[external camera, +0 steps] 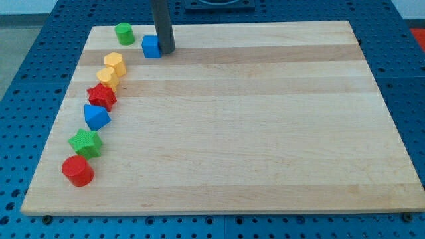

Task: Slide the blue cube closer to green circle

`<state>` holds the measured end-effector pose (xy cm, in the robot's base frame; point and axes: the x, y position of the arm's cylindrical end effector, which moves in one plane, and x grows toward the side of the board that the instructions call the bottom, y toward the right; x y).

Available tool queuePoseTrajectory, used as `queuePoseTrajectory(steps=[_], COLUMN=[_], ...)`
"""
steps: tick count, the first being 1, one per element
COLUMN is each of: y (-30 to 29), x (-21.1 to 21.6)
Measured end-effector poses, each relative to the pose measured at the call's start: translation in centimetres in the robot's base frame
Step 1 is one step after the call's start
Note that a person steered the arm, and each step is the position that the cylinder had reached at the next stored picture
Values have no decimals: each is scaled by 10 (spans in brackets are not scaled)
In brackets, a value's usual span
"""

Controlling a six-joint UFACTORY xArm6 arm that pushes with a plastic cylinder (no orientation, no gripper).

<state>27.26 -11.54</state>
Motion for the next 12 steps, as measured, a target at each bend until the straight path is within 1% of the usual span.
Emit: queuePoseTrajectory(steps=[3,4,5,7,10,12], y=[-3,-21,-34,-37,-38,-68], x=[-7,-7,-6,19,14,9])
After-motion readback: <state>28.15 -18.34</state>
